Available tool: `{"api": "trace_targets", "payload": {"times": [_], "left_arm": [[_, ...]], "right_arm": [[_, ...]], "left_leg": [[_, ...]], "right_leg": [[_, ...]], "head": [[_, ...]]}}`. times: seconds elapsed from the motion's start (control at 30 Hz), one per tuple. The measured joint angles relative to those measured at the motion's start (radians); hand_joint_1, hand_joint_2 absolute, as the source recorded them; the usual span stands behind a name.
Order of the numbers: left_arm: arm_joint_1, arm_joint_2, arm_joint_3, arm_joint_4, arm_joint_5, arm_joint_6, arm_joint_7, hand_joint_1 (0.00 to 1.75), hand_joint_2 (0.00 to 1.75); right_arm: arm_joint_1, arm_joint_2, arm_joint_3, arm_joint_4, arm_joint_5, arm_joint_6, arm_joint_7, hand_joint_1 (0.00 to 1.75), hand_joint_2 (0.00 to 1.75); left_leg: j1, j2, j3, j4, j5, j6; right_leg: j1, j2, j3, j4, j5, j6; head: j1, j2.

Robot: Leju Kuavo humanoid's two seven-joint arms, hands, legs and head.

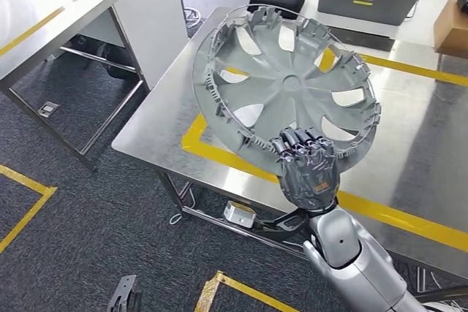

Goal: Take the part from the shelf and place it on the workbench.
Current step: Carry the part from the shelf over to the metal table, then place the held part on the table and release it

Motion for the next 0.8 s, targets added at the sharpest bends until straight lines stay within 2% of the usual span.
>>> {"api": "trace_targets", "payload": {"times": [0.07,0.1,0.13,0.17,0.2,0.27,0.3,0.33,0.4,0.47,0.53,0.57,0.6,0.63,0.67,0.7,0.73,0.8], "left_arm": [[0.004,0.0,0.0,0.0,-0.001,0.0,0.002,0.0,0.0],[0.006,0.0,0.0,0.0,-0.001,0.0,0.003,0.0,0.0],[0.008,0.0,0.0,0.0,-0.002,0.0,0.004,0.0,0.0],[0.009,0.0,0.0,0.0,-0.003,0.0,0.004,0.0,0.0],[0.009,0.0,0.0,0.0,-0.003,0.0,0.004,0.0,0.0],[0.008,0.003,0.0,0.0,-0.005,0.0,0.004,0.0,0.0],[0.007,0.005,0.0,0.0,-0.006,-0.001,0.005,0.0,0.0],[0.007,0.006,0.0,0.0,-0.006,-0.002,0.005,0.0,0.0],[0.005,0.005,0.0,0.0,-0.006,-0.003,0.005,0.0,0.0],[0.004,0.003,0.0,0.0,-0.008,-0.004,0.005,0.0,0.0],[0.004,0.003,0.0,0.0,-0.009,-0.006,0.005,0.0,0.0],[0.005,0.004,0.0,0.0,-0.01,-0.006,0.005,0.0,0.0],[0.006,0.003,0.0,0.0,-0.01,-0.006,0.005,0.0,0.0],[0.006,0.003,0.0,0.0,-0.011,-0.006,0.005,0.0,0.0],[0.006,0.003,-0.001,0.0,-0.012,-0.007,0.005,0.0,0.0],[0.005,0.002,-0.001,0.0,-0.012,-0.007,0.005,0.0,0.0],[0.004,0.002,-0.001,0.0,-0.013,-0.008,0.005,0.0,0.0],[0.002,0.002,-0.002,0.0,-0.014,-0.009,0.005,0.0,0.0]], "right_arm": [[0.001,0.001,0.0,0.0,0.0,0.0,-0.001,1.75,1.75],[0.001,0.001,0.0,0.0,0.0,0.0,-0.001,1.75,1.75],[0.002,0.001,0.0,0.0,0.0,0.0,-0.001,1.75,1.75],[0.002,0.001,0.0,0.0,0.0,0.0,-0.001,1.75,1.75],[0.002,0.001,0.0,0.0,0.0,0.0,-0.001,1.75,1.75],[0.001,0.003,0.001,0.0,0.0,0.0,-0.001,1.75,1.75],[0.0,0.004,0.001,0.0,0.0,0.0,-0.001,1.75,1.75],[0.0,0.004,0.001,0.0,0.0,0.0,-0.001,1.75,1.75],[0.001,0.004,0.001,0.0,-0.001,0.0,-0.001,1.75,1.75],[0.002,0.004,0.001,0.0,-0.001,0.0,-0.002,1.75,1.75],[0.002,0.004,0.001,0.0,-0.001,0.0,-0.003,1.75,1.75],[0.003,0.004,0.001,0.0,-0.001,0.0,-0.004,1.75,1.75],[0.003,0.004,0.002,0.0,-0.001,0.0,-0.005,1.75,1.75],[0.003,0.004,0.002,0.0,-0.001,0.0,-0.005,1.75,1.75],[0.004,0.004,0.002,0.0,-0.001,0.0,-0.005,1.75,1.75],[0.004,0.004,0.002,0.0,-0.002,0.0,-0.005,1.75,1.75],[0.003,0.004,0.002,0.0,-0.002,0.0,-0.005,1.75,1.75],[0.002,0.005,0.002,0.0,-0.002,0.0,-0.005,1.75,1.75]], "left_leg": [[0.0,-0.017,-0.06,0.137,-0.057,0.0],[0.0,-0.02,-0.079,0.175,-0.063,0.001],[0.0,-0.021,-0.08,0.175,-0.049,0.003],[0.0,-0.025,-0.064,0.139,-0.019,0.007],[-0.001,-0.035,-0.035,0.074,0.021,0.013],[0.0,-0.073,0.019,-0.047,0.069,0.026],[0.0,-0.086,0.034,-0.082,0.077,0.03],[-0.001,-0.092,0.039,-0.095,0.073,0.031],[-0.001,-0.079,0.041,-0.108,0.076,0.032],[0.003,-0.061,0.046,-0.12,0.083,0.037],[0.005,-0.041,0.048,-0.125,0.087,0.04],[0.005,-0.03,0.047,-0.125,0.087,0.041],[0.005,-0.02,0.047,-0.125,0.087,0.04],[0.005,-0.009,0.046,-0.125,0.087,0.04],[0.005,0.0,0.047,-0.124,0.086,0.039],[0.006,0.009,0.047,-0.123,0.084,0.036],[0.005,0.016,0.048,-0.121,0.082,0.032],[-0.001,0.027,0.046,-0.113,0.075,0.021]], "right_leg": [[0.002,0.02,0.0,0.0,0.001,-0.005],[0.004,0.031,0.0,0.0,0.001,-0.006],[0.005,0.043,0.0,0.001,0.002,-0.007],[0.006,0.054,0.001,0.001,0.002,-0.007],[0.007,0.065,0.002,0.002,0.002,-0.006],[0.008,0.084,-0.001,0.004,0.004,-0.002],[0.007,0.093,-0.005,0.005,0.007,0.003],[0.005,0.1,-0.01,0.005,0.01,0.009],[0.001,0.112,-0.017,0.002,0.016,0.021],[0.003,0.084,-0.035,0.028,-0.005,0.032],[0.003,0.037,-0.086,0.134,-0.064,0.041],[0.001,0.026,-0.117,0.204,-0.094,0.046],[-0.001,0.021,-0.142,0.258,-0.111,0.05],[-0.002,0.018,-0.151,0.28,-0.111,0.053],[-0.004,0.015,-0.141,0.263,-0.094,0.055],[-0.006,0.006,-0.11,0.206,-0.063,0.056],[-0.006,-0.014,-0.072,0.133,-0.036,0.058],[-0.003,-0.044,-0.013,0.027,-0.008,0.05]], "head": [[-0.002,0.0],[-0.002,0.0],[-0.002,0.0],[-0.002,0.0],[-0.002,0.0],[-0.001,0.0],[-0.002,0.0],[-0.003,0.0],[-0.006,0.0],[-0.002,0.0],[0.002,0.0],[0.004,0.0],[0.004,0.0],[0.004,0.0],[0.004,0.0],[0.004,0.0],[0.004,0.0],[0.006,0.0]]}}
